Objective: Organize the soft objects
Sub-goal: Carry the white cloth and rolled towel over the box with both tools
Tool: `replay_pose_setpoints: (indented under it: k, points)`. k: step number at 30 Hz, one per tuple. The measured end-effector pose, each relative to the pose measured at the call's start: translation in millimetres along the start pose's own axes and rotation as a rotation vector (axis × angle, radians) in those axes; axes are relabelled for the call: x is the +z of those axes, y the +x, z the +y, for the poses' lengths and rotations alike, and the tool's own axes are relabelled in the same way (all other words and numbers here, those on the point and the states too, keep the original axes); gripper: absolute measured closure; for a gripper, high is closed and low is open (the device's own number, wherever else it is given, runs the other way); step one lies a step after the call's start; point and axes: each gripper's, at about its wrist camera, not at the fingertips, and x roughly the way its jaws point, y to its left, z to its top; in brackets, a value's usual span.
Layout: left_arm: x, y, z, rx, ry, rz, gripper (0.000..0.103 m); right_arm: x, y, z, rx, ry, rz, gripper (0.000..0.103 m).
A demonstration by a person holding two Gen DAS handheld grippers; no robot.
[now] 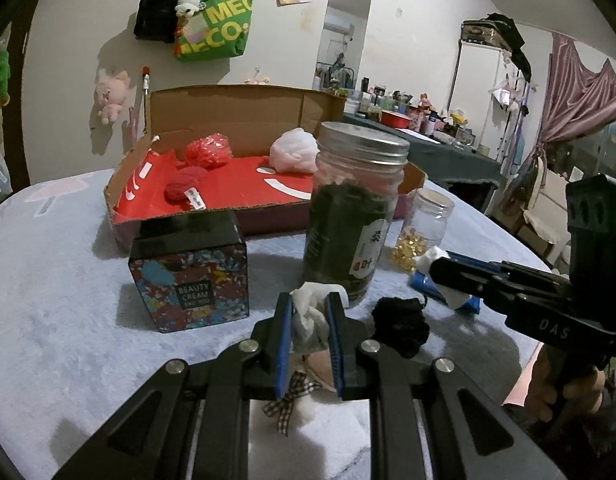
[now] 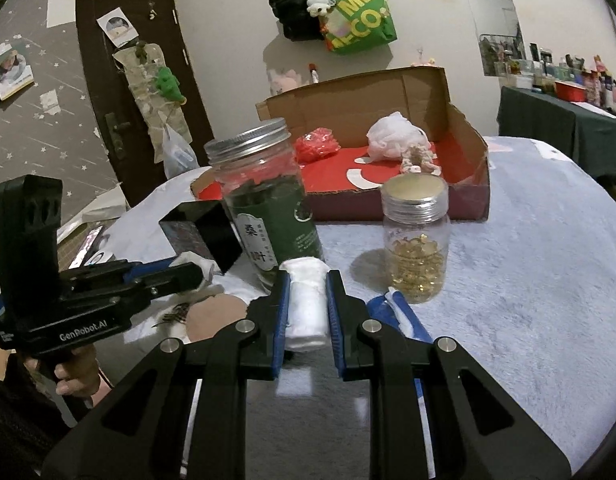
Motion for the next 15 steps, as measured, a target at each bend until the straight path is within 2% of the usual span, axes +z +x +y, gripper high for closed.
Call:
replay_pose_setpoints:
  k: [15]
  points:
    - [38.3, 4.4, 0.9, 0.044, 0.085, 0.065, 0.085, 7.4, -11.7, -34.0, -0.129, 0.007, 0.038, 0.086]
